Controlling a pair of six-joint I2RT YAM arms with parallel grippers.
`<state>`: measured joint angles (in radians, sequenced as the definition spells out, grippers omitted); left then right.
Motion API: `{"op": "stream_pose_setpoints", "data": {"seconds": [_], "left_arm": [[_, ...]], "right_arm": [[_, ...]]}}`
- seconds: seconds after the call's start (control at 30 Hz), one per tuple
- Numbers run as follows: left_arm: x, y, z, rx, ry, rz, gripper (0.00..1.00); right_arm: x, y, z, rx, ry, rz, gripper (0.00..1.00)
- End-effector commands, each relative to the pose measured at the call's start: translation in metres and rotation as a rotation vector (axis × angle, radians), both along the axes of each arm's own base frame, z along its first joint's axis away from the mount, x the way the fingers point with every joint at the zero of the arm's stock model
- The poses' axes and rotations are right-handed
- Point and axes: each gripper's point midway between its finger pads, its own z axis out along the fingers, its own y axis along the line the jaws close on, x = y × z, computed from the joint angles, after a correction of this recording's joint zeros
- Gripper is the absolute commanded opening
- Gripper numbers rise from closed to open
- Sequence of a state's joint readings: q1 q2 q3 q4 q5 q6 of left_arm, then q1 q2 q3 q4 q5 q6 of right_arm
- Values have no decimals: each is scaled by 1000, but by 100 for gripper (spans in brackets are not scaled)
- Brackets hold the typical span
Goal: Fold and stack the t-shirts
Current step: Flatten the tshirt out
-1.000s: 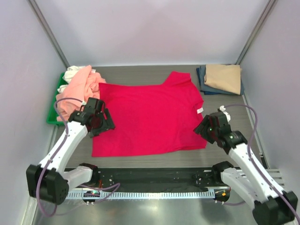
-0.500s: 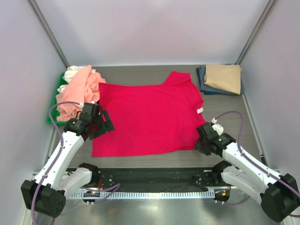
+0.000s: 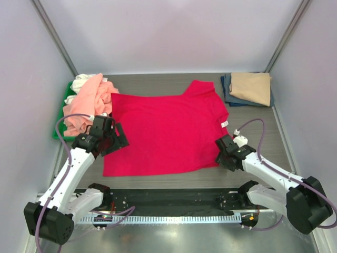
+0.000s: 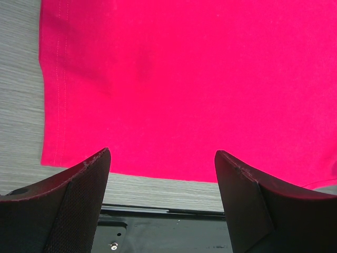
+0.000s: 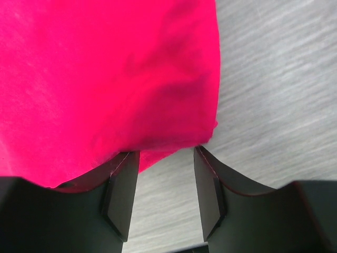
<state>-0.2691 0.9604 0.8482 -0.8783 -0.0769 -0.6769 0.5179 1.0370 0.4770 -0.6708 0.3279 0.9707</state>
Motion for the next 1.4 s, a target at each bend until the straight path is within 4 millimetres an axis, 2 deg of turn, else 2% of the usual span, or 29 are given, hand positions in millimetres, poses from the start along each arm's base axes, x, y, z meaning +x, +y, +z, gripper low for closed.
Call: {"op": "stream_pose_setpoints", "data": {"seconds": [0.0,0.1,0.2,0.23,0.4,0.5,0.53,0.63,0.73,0.8,0.83,0.87,0.97,1.07,1.17,1.23,1.37], "left_arm": [[7,-5,6,-20,-43,-16,80],[7,-5,5,-18,-39,-16,80],[7,-5,6,-19,-41,-17,80],[7,-5,5,-16,-42,-17,80],[7,-3,8,-15,-54,-10,80],[6,-1,10,-11,-65,-2,80],[6,-1,11,-10,-71,-2,80],[6,0,12,-8,-74,4,80],[6,-1,12,-11,-73,0,80],[7,-1,11,-12,-68,2,80],[7,-1,10,-9,-64,5,80],[7,2,9,-2,-59,20,80],[3,7,8,18,-20,58,79],[-4,5,4,-7,19,89,79],[-14,5,-2,-25,43,130,78],[-21,5,-2,-1,46,140,78],[-35,3,-11,30,95,180,78]], "right_arm": [[26,0,13,-23,-111,-9,52],[27,2,5,-23,-104,2,50],[26,5,-7,-19,-79,20,42],[27,9,-9,-6,-78,36,36],[27,12,-16,-16,-49,74,23],[27,13,-17,-16,-41,83,9],[27,14,-17,-14,-38,85,2],[22,12,-10,-5,-34,67,2],[14,13,6,27,-34,59,1],[16,14,27,61,-79,44,1],[10,11,40,72,-102,40,1],[12,11,57,92,-142,33,1],[2,6,88,136,-200,17,1],[-10,3,102,167,-215,20,1],[-20,3,106,195,-221,36,1],[-26,5,107,218,-215,47,1],[-34,8,124,276,-254,72,1]]}}
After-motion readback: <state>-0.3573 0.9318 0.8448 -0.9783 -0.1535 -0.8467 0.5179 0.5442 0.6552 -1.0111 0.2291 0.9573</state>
